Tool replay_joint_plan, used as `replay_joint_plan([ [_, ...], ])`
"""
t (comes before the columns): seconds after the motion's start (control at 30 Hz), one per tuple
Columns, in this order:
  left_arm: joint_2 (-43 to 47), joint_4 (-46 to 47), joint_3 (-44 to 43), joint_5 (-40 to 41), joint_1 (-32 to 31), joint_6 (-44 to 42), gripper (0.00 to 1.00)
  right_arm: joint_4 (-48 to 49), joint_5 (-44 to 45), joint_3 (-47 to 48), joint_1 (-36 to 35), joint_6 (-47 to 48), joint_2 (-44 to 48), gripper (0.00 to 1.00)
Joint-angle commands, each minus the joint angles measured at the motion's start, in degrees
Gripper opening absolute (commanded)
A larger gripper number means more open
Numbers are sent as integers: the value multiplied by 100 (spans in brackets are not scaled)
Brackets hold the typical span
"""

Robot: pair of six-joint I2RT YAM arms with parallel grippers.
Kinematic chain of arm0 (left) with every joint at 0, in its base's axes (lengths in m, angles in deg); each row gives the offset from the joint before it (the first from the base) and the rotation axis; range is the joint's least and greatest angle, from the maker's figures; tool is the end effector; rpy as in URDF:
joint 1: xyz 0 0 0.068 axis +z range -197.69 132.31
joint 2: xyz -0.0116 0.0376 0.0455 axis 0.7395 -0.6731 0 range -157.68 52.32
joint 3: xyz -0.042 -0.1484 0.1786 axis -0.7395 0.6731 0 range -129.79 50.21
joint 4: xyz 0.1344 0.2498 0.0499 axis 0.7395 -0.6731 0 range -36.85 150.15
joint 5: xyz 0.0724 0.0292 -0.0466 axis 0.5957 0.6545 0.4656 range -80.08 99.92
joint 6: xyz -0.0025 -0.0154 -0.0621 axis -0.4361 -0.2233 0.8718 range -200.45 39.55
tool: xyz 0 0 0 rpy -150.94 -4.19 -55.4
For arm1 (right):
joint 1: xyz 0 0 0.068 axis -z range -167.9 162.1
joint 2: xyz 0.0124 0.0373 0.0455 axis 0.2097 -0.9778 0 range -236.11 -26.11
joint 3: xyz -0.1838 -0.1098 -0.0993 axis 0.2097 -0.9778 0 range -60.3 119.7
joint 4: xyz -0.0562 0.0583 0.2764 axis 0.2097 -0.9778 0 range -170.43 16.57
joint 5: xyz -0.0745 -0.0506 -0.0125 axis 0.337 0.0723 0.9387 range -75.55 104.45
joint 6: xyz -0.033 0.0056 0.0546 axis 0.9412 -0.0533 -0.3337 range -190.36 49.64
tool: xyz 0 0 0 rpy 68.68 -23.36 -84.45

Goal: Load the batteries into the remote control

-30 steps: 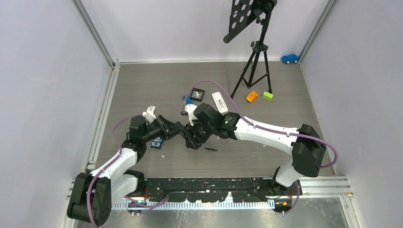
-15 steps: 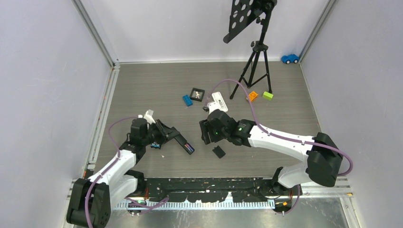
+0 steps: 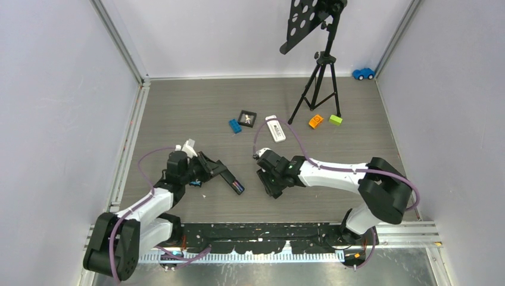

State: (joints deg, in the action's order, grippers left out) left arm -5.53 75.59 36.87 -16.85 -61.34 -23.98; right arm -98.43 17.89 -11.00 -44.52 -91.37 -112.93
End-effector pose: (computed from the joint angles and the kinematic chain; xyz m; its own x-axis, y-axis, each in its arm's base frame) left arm 0.2281 -0.0784 0.0984 -0.7552 -0.5825 -0.3005 -0.0658 0.5235 -0.8495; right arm 0.1772 0.2636 0.1105 -0.7490 -0.4864 -0.4500 -0.5890 0.7998 0.1158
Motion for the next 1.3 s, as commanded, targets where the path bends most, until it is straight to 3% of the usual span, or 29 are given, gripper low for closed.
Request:
replay_joint_plan([
  [0.0,-241,886,51,231,-169,4,0,28,-84,252,-33,116,-293,35],
  [0.3,-714,1411,51,633,-464,139,0,-299,-114,313,-119,158,-480,30],
  [0.53,-1000,1731,66,679,-579,163,0,-533,234,450,-195,117,-832,18],
  [0.7,-1136,1963,104,819,-709,209,1,-509,605,514,-209,-172,-911,1],
  [0.97,-1620,2763,60,1318,-1069,634,3,-116,1150,456,-140,-856,-236,0],
  [1.27,-2938,4002,-228,1348,-1289,957,0,255,1362,44,413,-1693,563,0],
])
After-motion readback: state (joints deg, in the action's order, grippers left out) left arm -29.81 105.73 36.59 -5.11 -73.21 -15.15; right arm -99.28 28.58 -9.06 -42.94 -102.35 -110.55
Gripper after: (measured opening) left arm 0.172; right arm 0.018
